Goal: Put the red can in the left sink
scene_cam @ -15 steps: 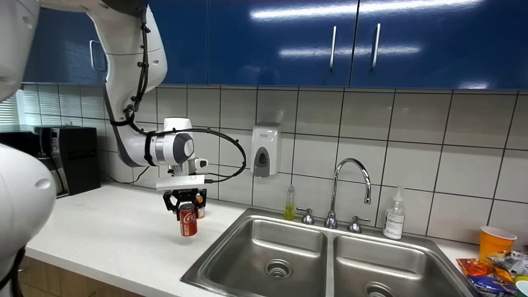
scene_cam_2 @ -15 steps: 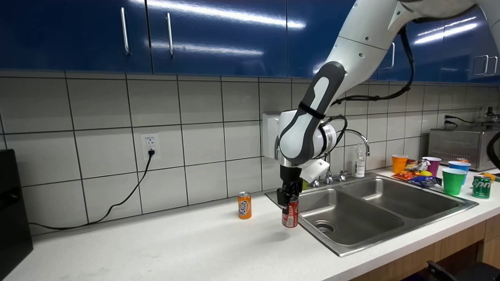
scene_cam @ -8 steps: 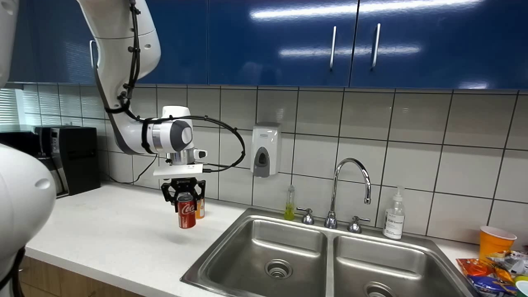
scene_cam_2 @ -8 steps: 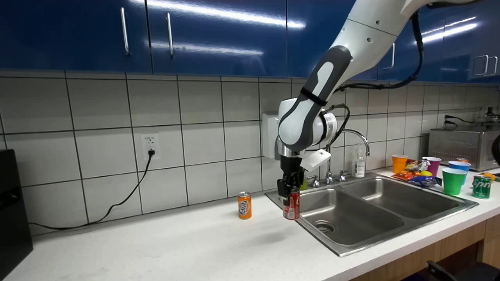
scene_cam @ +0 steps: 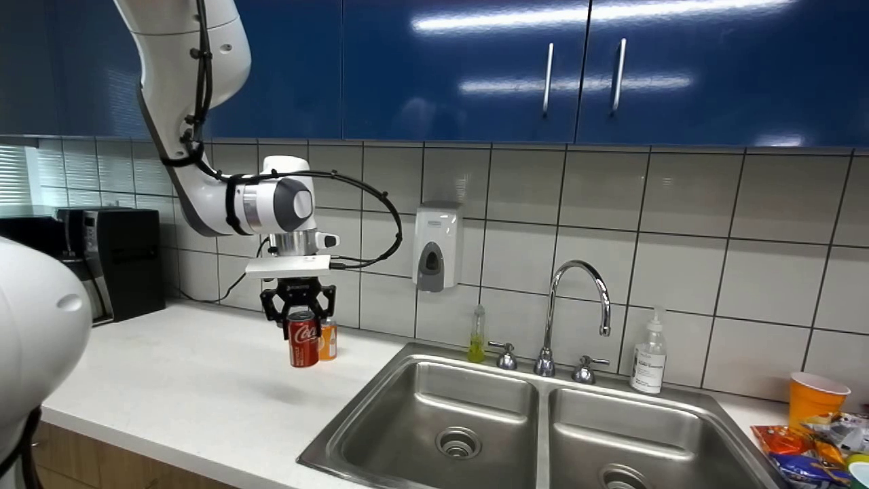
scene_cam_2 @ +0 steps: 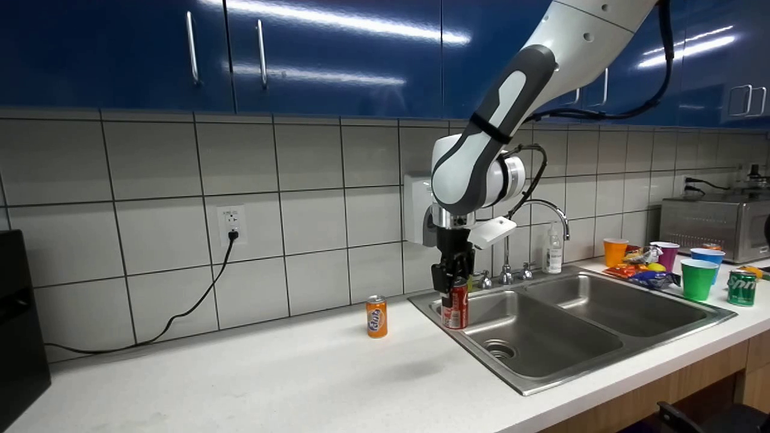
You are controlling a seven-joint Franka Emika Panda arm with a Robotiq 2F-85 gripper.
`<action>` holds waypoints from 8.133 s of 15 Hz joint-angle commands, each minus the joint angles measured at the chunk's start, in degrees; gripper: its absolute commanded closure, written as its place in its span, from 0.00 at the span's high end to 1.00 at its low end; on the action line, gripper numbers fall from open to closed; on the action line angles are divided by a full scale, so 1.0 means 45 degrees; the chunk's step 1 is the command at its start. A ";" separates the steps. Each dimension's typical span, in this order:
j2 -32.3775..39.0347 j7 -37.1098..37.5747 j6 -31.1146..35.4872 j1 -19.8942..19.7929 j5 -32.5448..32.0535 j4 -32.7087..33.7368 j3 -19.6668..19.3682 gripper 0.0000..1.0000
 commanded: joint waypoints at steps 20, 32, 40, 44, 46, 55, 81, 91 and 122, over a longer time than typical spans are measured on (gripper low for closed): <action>-0.2044 0.0105 -0.2039 -0.0461 0.0396 -0.1144 -0.0420 0.38; -0.1911 0.0384 -0.1771 -0.1414 -0.0751 -0.1825 -0.1382 0.38; -0.1195 0.0673 -0.1364 -0.2096 -0.1771 -0.1774 -0.2072 0.38; -0.0390 0.1036 -0.0814 -0.2377 -0.2357 -0.1477 -0.2441 0.38; 0.0066 0.1271 -0.0476 -0.2461 -0.2599 -0.1315 -0.2623 0.38; 0.2439 0.2001 0.0410 -0.2391 -0.3287 0.0232 -0.3354 0.38; 0.7641 0.3330 0.3192 -0.1772 -0.1827 0.3780 -0.3761 0.38; 0.8391 0.3640 0.4082 -0.1390 -0.1096 0.3776 -0.4198 0.38; 0.6529 0.3641 0.1621 -0.1333 -0.0716 0.2885 -0.4409 1.00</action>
